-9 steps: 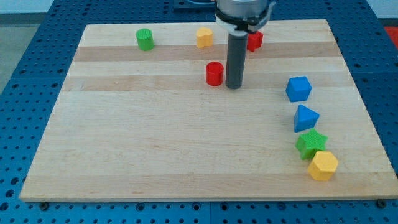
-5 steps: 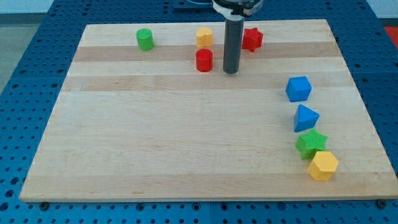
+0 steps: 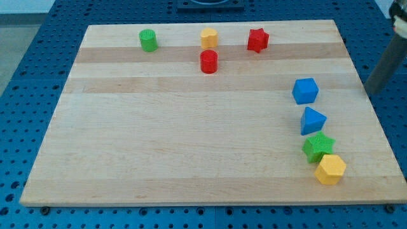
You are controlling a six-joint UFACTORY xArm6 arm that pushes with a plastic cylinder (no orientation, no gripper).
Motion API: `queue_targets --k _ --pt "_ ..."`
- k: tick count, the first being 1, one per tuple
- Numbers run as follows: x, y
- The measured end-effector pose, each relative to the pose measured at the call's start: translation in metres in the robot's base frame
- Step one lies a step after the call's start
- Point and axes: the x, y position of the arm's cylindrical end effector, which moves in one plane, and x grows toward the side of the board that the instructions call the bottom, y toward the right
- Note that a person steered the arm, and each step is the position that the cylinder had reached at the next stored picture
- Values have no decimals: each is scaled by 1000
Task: Move the blue cube toward the red circle
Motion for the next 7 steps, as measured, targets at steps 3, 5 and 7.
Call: queue_targets --k 3,5,7 --pt "-1 -198" --pt "-15 -267" --pt "-33 -272"
